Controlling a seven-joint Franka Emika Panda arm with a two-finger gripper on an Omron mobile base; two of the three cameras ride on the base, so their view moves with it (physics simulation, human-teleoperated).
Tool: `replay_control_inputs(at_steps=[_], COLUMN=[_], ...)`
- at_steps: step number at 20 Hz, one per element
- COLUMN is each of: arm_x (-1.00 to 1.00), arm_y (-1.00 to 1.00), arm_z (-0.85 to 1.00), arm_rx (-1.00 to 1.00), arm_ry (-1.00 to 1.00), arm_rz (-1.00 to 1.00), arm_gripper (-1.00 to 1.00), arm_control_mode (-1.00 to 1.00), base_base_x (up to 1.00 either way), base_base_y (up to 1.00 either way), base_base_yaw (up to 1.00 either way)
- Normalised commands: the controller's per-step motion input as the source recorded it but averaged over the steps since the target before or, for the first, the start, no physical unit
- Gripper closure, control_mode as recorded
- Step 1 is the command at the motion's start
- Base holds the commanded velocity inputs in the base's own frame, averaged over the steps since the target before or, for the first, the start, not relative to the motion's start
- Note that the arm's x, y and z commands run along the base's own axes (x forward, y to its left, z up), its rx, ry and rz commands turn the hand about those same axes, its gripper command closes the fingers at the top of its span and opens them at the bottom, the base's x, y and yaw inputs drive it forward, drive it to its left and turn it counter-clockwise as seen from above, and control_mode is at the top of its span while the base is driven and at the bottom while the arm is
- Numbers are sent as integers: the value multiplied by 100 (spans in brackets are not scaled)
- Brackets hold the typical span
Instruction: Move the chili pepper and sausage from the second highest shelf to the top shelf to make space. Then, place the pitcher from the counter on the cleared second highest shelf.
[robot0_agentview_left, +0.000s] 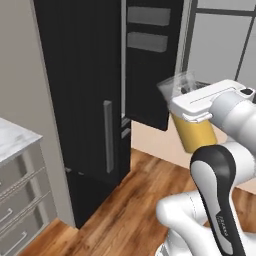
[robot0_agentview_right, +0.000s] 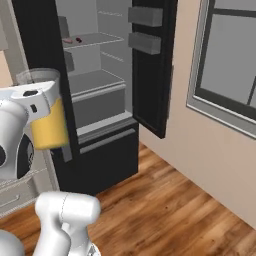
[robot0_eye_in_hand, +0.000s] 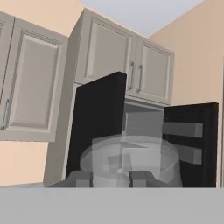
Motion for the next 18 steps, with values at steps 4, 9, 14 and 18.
replay_control_inputs(at_steps=[4, 9, 14, 18], arm_x=[0, 0, 0, 0], arm_y=[0, 0, 0, 0], arm_z=[0, 0, 0, 0], arm_rx=[0, 0, 0, 0], arm_ry=[0, 0, 0, 0], arm_rz=[0, 0, 0, 0], arm_gripper=[100, 100, 100, 100], arm_control_mode=[100, 100, 100, 100], base_base_x=[22, 32, 59, 77], base_base_y=[-21, -53, -60, -30], base_base_yaw=[-6, 0, 10, 25])
